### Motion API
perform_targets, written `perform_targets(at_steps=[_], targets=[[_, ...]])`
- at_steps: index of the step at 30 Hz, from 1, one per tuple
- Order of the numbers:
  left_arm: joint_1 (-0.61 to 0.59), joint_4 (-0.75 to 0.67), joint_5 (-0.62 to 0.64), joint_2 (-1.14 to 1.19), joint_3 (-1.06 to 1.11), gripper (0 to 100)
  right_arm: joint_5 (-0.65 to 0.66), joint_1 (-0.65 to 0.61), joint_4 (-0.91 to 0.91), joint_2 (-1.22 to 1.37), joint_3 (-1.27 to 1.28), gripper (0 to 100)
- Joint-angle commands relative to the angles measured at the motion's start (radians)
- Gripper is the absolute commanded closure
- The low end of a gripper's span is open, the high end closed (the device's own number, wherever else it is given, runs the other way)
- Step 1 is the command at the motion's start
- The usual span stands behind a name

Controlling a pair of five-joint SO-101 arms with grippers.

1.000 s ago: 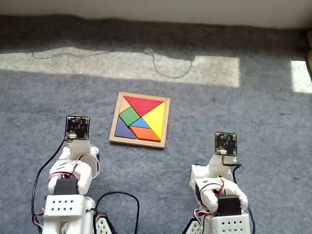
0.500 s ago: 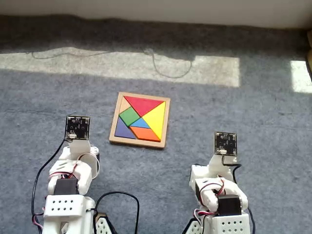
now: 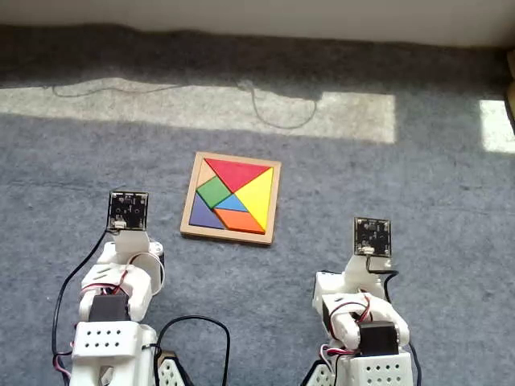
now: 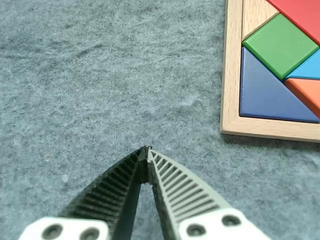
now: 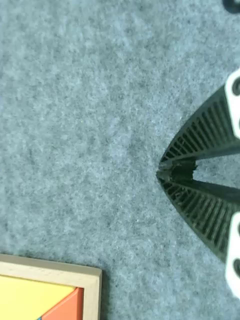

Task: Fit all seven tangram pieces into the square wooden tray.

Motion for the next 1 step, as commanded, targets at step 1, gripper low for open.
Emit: perform_targets(at_steps=[1], targets=[[-0.007, 0.005, -0.003, -0.013, 0.028, 99, -0.006, 0.008, 0.008, -0.016, 0.097, 98.8]])
